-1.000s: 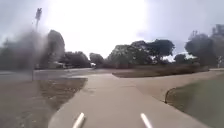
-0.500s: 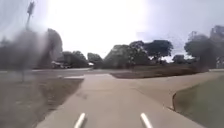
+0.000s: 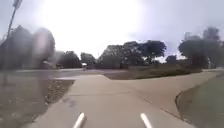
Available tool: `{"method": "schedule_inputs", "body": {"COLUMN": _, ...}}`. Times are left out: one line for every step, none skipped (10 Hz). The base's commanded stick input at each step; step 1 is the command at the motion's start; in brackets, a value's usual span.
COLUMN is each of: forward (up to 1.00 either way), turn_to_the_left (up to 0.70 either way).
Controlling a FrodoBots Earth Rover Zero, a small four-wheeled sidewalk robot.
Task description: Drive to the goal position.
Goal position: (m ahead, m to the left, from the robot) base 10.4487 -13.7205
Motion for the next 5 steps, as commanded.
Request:
{"method": "schedule_inputs", "body": {"forward": 0.7, "turn_to_the_left": -0.24}}
{"method": "schedule_inputs", "body": {"forward": 0.7, "turn_to_the_left": -0.24}}
{"method": "schedule_inputs", "body": {"forward": 0.7, "turn_to_the_left": -0.24}}
{"method": "schedule_inputs", "body": {"forward": 0.7, "turn_to_the_left": -0.24}}
{"method": "schedule_inputs", "body": {"forward": 0.7, "turn_to_the_left": -0.24}}
